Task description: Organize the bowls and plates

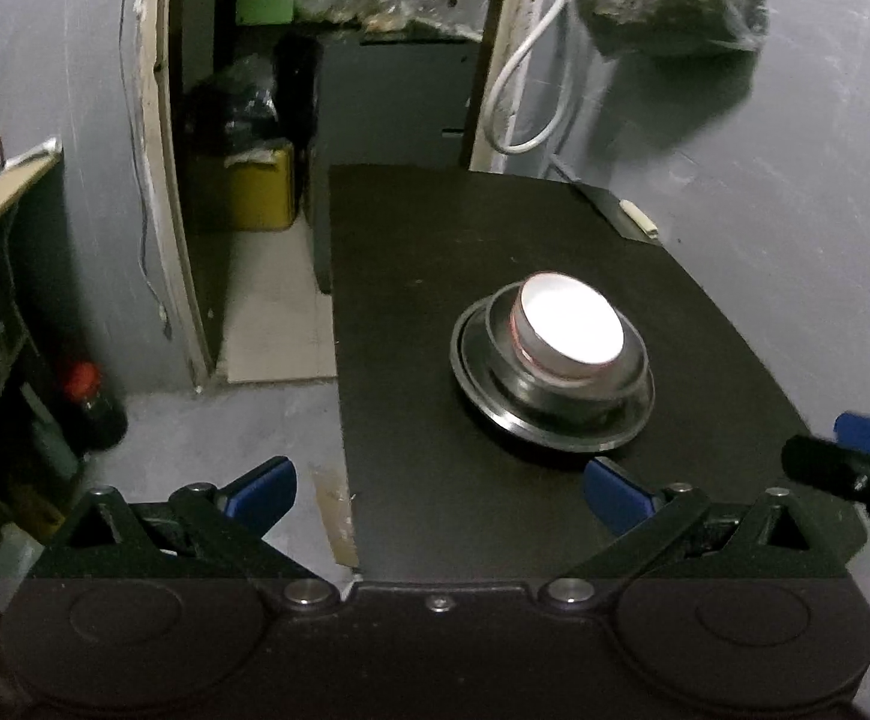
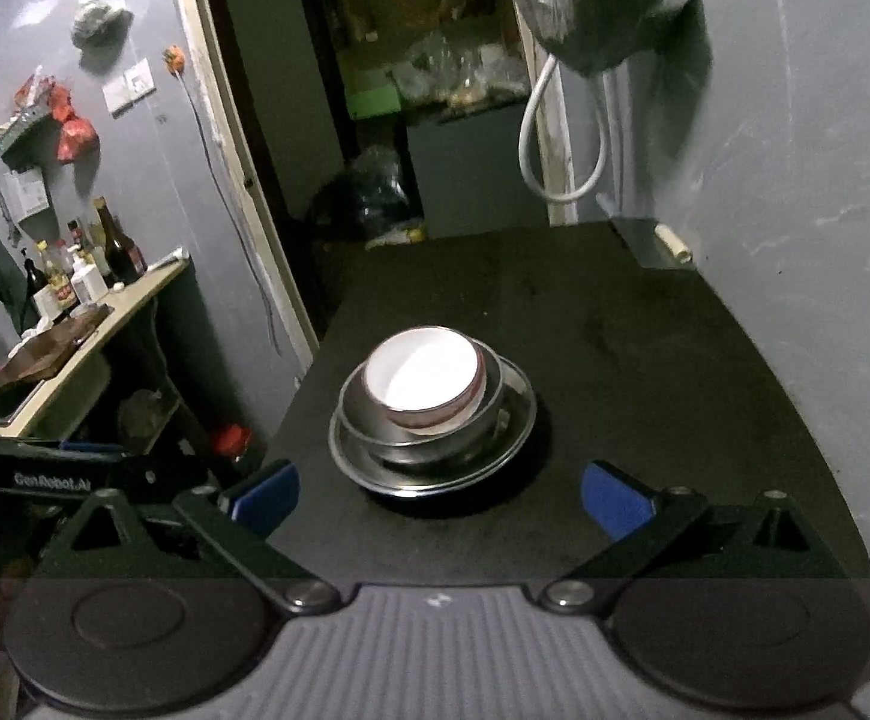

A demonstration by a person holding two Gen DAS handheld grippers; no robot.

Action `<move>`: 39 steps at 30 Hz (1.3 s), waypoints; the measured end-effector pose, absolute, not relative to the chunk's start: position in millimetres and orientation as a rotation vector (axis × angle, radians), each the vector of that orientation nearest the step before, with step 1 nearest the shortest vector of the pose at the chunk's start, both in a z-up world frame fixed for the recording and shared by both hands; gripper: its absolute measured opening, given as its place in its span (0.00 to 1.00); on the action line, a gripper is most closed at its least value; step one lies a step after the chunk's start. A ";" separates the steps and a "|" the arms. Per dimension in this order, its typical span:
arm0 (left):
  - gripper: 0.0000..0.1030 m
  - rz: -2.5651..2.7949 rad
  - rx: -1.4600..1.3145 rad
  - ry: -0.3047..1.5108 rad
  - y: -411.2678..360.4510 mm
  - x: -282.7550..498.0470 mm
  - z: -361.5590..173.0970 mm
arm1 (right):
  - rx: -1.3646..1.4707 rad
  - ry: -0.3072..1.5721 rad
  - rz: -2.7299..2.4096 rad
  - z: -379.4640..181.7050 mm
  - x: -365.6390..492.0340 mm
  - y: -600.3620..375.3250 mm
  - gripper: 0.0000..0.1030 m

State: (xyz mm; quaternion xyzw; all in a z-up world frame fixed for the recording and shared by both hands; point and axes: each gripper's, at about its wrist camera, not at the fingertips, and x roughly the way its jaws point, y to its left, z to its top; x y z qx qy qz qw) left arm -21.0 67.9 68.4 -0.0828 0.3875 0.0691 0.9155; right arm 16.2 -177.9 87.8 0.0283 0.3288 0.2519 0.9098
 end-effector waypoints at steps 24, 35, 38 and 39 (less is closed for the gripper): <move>0.99 0.019 -0.091 0.727 52.0 -98.8 55.7 | 0.040 0.690 0.438 72.7 -54.3 -187.8 1.00; 0.99 0.013 -0.091 0.740 48.3 -96.0 53.2 | 0.035 0.708 0.446 68.6 -48.3 -189.1 1.00; 0.99 0.017 -0.094 0.743 47.6 -94.6 53.2 | 0.036 0.714 0.447 68.1 -47.4 -188.7 1.00; 0.99 0.019 -0.094 0.744 47.1 -94.0 53.4 | 0.036 0.718 0.450 67.5 -46.8 -188.6 1.00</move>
